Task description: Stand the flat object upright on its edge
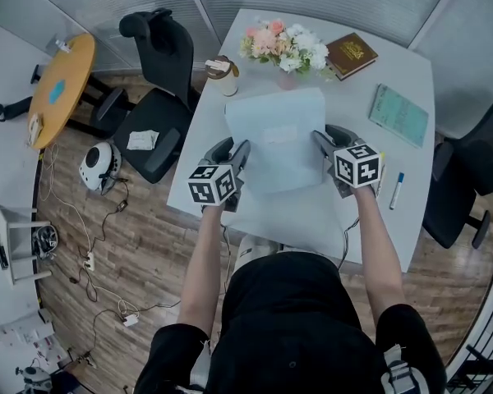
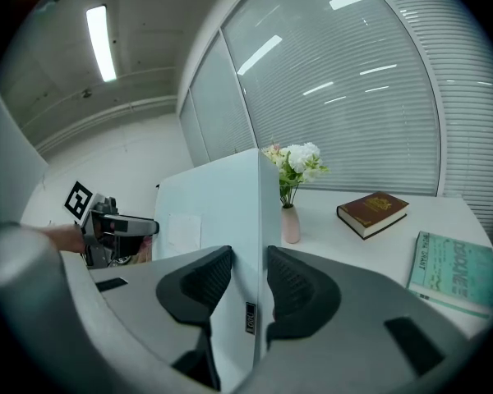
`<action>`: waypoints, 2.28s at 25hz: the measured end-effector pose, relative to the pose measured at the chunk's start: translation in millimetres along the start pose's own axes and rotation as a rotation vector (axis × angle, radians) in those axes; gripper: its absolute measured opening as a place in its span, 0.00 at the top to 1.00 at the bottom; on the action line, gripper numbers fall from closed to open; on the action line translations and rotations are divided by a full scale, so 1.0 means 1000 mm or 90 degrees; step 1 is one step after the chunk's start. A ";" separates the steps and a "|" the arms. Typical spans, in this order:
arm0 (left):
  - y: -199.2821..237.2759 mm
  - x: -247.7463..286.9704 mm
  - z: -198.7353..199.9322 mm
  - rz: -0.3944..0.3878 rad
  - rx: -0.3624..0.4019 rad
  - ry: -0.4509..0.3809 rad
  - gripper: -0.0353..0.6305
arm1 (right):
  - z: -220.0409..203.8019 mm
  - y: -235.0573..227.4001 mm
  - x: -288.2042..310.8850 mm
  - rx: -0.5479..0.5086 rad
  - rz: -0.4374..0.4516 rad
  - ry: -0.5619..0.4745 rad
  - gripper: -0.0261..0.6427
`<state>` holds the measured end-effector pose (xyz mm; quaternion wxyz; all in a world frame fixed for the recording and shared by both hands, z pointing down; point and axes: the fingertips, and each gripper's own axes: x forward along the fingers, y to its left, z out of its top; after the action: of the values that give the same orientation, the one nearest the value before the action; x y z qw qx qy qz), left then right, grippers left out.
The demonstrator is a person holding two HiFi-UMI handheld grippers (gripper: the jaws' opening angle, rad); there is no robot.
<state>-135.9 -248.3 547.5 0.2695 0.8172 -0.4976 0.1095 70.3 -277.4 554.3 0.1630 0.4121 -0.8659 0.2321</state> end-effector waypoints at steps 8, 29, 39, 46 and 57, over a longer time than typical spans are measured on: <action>-0.007 -0.002 0.014 0.020 0.033 -0.032 0.66 | 0.012 -0.002 -0.006 -0.018 -0.021 -0.025 0.74; -0.015 0.004 0.018 0.050 0.102 -0.104 0.68 | 0.011 -0.008 -0.018 -0.072 -0.052 -0.080 0.76; -0.017 -0.004 0.009 0.044 0.105 -0.100 0.68 | 0.003 -0.001 -0.026 -0.076 -0.044 -0.072 0.77; -0.023 -0.013 0.003 0.037 0.109 -0.098 0.68 | -0.004 0.005 -0.034 -0.072 -0.040 -0.069 0.77; -0.030 -0.021 -0.007 0.034 0.103 -0.103 0.67 | -0.013 0.009 -0.045 -0.057 -0.032 -0.070 0.77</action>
<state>-119.4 -217.8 533.7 0.1585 0.8291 -0.5286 0.0900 91.6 -237.2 541.5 0.1397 0.4377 -0.8726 0.1659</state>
